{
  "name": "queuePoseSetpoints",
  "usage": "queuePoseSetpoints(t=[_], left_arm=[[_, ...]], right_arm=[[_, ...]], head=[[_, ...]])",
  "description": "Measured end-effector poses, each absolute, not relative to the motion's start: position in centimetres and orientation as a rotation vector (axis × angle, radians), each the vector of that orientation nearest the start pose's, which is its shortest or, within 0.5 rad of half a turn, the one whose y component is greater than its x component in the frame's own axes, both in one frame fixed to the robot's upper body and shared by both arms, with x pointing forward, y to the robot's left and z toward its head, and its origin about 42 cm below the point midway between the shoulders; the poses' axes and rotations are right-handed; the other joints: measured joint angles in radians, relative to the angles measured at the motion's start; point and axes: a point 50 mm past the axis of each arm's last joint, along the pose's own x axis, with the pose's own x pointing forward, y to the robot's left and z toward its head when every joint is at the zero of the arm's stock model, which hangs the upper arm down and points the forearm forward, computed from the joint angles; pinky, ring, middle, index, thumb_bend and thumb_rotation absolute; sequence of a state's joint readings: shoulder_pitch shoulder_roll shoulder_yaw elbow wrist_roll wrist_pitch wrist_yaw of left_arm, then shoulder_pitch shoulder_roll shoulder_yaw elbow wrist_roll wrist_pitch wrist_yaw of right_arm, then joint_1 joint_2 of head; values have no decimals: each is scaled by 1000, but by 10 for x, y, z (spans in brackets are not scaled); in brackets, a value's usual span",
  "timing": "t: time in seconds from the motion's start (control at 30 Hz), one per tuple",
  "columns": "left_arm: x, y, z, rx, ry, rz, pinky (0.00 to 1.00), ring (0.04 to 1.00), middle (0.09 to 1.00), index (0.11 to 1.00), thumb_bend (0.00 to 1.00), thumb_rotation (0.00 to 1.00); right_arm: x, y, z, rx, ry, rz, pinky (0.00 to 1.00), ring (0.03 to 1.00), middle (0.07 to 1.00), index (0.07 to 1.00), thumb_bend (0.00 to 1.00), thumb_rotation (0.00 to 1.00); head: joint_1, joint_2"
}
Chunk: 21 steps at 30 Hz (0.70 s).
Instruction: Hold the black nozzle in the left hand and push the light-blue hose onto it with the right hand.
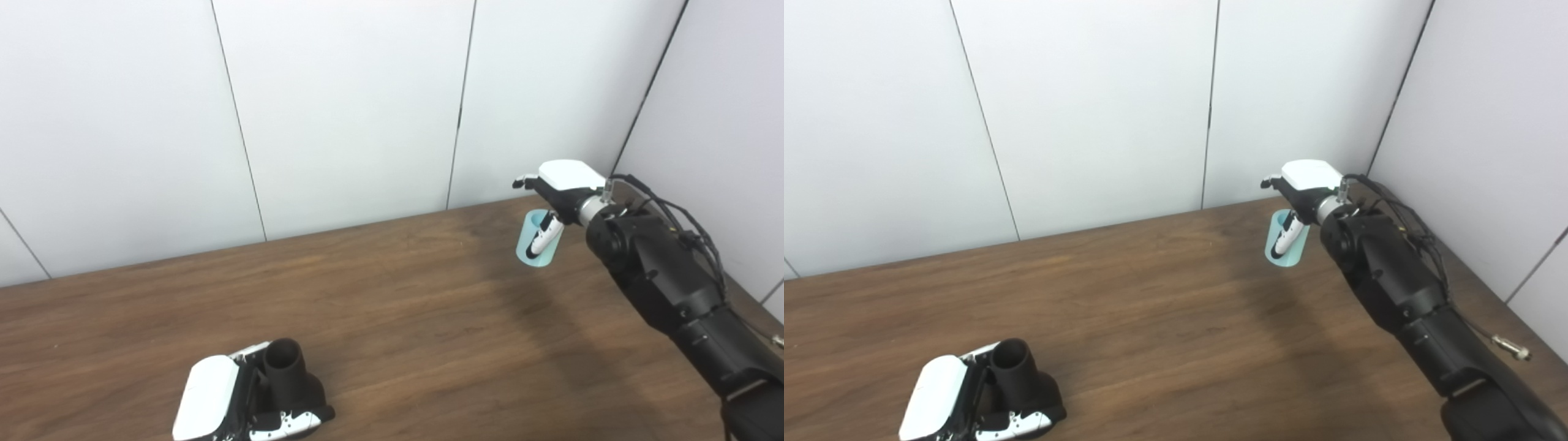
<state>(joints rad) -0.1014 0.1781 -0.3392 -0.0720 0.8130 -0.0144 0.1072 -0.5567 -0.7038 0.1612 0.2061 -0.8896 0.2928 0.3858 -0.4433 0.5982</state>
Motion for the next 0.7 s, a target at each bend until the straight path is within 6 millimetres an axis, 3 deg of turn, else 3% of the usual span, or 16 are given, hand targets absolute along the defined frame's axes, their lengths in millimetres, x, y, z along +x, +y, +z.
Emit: queuePoseSetpoints(t=[0.13, 0.3, 0.5, 0.7], left_arm=[[299, 170, 136, 962, -344, -191, 456, 531, 519, 465, 521, 0], [300, 172, 137, 964, -336, -183, 455, 539, 519, 466, 521, 0], [300, 175, 138, 968, -331, -186, 458, 540, 520, 465, 521, 0], [301, 180, 139, 977, -332, -191, 446, 531, 520, 465, 521, 0]], right_arm=[[435, -400, 276, -1538, 199, -61, 654, 743, 780, 776, 967, 84], [435, -406, 266, -1516, 235, -50, 603, 699, 771, 753, 941, 53], [434, -407, 250, -1499, 267, -30, 590, 673, 731, 729, 932, 24], [434, -406, 246, -1519, 239, -34, 611, 681, 732, 703, 927, 29]], head=[[-2, 3], [-2, 6], [-3, 14], [-14, 20]])
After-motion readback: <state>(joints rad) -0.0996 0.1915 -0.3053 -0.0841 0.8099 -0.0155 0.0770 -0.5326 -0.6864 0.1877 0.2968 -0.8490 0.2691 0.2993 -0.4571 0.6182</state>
